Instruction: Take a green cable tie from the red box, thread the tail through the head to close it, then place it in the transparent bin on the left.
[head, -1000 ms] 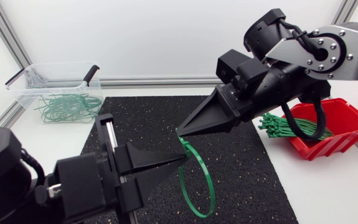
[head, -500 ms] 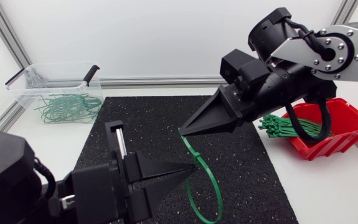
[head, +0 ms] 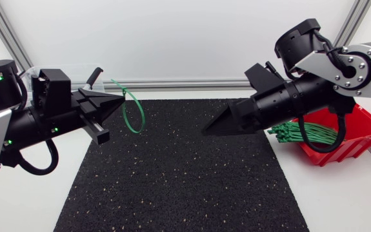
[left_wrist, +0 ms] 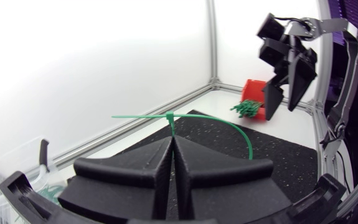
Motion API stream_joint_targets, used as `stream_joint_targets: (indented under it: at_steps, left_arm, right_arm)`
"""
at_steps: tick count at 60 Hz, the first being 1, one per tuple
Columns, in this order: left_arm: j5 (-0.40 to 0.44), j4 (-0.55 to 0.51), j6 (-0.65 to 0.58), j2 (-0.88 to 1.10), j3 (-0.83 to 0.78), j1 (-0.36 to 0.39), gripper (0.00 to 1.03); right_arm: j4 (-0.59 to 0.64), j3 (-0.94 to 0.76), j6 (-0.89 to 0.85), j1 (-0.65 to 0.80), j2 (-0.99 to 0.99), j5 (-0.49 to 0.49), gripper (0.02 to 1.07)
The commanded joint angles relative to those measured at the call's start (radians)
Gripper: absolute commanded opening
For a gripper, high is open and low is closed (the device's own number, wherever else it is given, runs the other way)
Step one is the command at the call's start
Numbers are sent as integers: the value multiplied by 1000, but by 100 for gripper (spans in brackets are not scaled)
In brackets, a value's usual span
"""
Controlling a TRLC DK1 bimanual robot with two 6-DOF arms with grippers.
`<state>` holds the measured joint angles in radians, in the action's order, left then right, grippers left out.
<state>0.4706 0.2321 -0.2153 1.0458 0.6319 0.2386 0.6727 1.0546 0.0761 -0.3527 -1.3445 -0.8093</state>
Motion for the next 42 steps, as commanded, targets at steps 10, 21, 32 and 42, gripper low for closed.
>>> stream_joint_targets:
  at_steps: [10,21,32,42]
  left_arm:
    - [0,-10,11,82,106,-255,4]
    - [-47,-4,50,163,296,-413,4]
    - [-119,-19,59,296,497,-506,4]
    - [-216,-160,62,456,726,-541,4]
  right_arm:
    - [-111,-94,-44,-5,15,167,104]
    - [-200,-166,-45,-32,71,271,103]
    - [-231,-223,-45,-51,136,337,103]
    - [-231,-251,-45,-46,194,355,103]
